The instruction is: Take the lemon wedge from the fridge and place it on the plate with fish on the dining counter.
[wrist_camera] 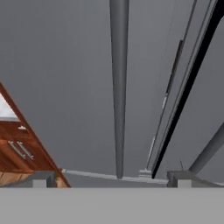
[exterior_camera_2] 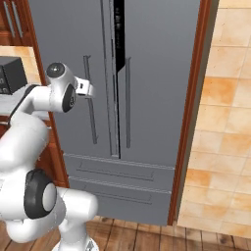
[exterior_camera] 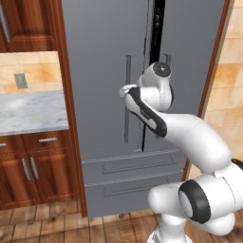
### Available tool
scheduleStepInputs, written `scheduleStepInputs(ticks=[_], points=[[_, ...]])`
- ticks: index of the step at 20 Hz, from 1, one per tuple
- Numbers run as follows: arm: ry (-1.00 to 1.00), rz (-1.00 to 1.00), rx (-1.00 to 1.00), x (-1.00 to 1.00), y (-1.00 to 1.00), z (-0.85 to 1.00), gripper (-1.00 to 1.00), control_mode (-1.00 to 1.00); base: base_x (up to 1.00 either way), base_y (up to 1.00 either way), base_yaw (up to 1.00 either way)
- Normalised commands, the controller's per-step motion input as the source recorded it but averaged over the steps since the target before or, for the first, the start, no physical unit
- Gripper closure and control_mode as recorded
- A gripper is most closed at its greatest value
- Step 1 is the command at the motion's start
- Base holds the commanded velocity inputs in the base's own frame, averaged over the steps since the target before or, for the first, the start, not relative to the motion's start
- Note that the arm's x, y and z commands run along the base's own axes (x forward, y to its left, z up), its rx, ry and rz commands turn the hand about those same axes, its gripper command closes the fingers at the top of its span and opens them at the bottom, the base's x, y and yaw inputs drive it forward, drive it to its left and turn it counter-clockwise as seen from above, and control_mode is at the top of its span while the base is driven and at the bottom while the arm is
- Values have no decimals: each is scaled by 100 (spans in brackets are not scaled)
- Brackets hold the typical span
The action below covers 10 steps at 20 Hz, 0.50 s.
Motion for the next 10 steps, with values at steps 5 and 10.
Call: scheduleStepInputs(ticks=[5, 10], points=[[-1, 0, 0, 58, 0, -11, -100, -100, 0, 0, 0], [0, 0, 0, 69, 0, -17, -100, -100, 0, 0, 0]])
